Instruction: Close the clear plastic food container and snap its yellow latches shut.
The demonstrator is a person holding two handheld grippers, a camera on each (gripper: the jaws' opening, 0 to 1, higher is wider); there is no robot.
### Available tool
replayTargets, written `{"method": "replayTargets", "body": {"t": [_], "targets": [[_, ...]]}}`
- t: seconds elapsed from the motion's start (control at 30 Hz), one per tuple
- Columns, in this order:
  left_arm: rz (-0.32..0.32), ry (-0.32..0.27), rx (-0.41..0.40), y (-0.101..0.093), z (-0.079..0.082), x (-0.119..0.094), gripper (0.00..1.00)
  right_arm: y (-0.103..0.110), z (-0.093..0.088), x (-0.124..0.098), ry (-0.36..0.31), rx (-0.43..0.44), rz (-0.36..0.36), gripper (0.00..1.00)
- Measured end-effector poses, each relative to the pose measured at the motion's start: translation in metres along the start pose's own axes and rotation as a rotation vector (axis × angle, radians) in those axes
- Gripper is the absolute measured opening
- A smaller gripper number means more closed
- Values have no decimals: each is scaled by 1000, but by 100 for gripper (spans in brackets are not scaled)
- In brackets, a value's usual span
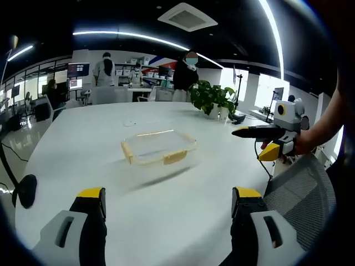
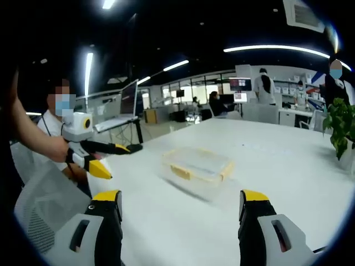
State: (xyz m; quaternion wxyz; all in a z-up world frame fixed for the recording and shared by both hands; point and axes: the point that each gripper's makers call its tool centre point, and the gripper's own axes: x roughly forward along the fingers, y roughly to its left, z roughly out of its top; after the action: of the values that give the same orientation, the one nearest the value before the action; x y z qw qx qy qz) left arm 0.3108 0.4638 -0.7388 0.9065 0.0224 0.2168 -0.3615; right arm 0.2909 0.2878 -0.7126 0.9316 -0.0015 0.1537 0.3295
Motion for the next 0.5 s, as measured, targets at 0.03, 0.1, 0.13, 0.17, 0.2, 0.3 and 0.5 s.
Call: {"method": "replayTargets", "body": {"t": [0.03, 0.1, 0.13, 0.17, 0.2, 0.3, 0.5], "targets": [[-1, 0, -2, -1, -1, -1, 95, 1, 0, -1, 0, 0, -1, 88], [-1, 1, -6, -2, -2, -4, 95, 3, -1, -4, 1, 0, -1, 88], [1, -1, -6, -2, -2, -6, 95, 3, -2, -6, 0, 1, -1, 88], [3, -2, -7, -2, -2, -7, 95, 3, -2, -7, 1, -1, -3, 88], [4, -4, -9, -2, -1, -8, 95, 3, -3, -8, 3, -4, -6, 87], [8, -10, -13, -4, 0, -12, 95, 3, 0, -10, -2, -5, -7, 87], [5, -9, -10, -12, -3, -16, 95, 4, 8, -19, -18, -12, -11, 87]]}}
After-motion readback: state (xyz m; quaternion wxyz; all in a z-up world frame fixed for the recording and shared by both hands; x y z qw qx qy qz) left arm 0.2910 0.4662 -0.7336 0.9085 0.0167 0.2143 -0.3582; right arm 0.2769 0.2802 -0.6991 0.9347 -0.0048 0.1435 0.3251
